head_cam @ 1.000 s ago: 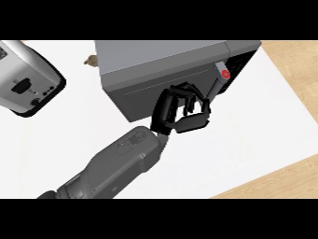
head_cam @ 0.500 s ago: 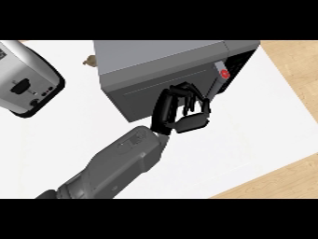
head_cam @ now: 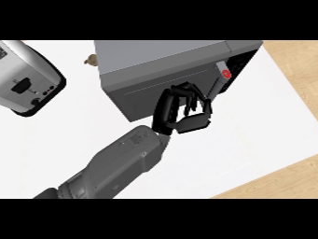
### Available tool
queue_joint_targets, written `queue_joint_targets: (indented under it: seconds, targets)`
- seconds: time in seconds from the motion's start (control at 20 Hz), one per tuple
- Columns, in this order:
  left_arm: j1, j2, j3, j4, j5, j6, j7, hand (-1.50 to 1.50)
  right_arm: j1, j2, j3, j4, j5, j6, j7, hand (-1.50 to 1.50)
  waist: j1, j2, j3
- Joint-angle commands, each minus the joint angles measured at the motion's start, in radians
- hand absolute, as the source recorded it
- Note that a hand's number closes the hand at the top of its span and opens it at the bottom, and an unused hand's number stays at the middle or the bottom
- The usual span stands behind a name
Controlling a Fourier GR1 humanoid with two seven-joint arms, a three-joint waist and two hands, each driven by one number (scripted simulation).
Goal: Pick up the milk, place it into the microwave and close the microwave
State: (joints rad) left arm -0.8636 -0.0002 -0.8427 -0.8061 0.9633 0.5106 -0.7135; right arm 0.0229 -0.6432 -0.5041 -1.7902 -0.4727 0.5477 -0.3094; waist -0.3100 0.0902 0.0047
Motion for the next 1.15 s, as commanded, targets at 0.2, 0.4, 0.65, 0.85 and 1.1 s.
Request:
queue_joint_targets:
  seconds: [0.2, 0.4, 0.65, 0.85, 1.1]
  targets:
    - [-0.099, 0.0, 0.026, 0.086, 0.034, -0.02, 0.017, 1.5, -0.041, -0.022, -0.01, 0.078, -0.06, 0.029, 0.003, -1.5, -0.005, 0.018, -0.002]
    - [-0.107, 0.0, 0.016, 0.081, 0.052, -0.014, 0.009, 1.5, -0.064, -0.037, -0.023, 0.132, -0.088, 0.048, -0.004, -1.5, 0.001, 0.016, 0.0]
    - [-0.11, 0.0, 0.003, 0.099, 0.069, -0.02, 0.004, 1.5, -0.081, -0.063, -0.035, 0.176, -0.108, 0.07, -0.001, -1.5, 0.005, 0.015, -0.001]
    - [-0.116, 0.0, -0.011, 0.098, 0.08, -0.022, -0.003, 1.5, -0.109, -0.088, -0.041, 0.206, -0.122, 0.083, 0.001, -1.5, 0.008, 0.016, -0.002]
    - [-0.139, 0.0, -0.012, 0.105, 0.097, -0.02, -0.002, 1.5, -0.12, -0.108, -0.05, 0.256, -0.132, 0.11, -0.006, -1.5, 0.005, 0.016, 0.001]
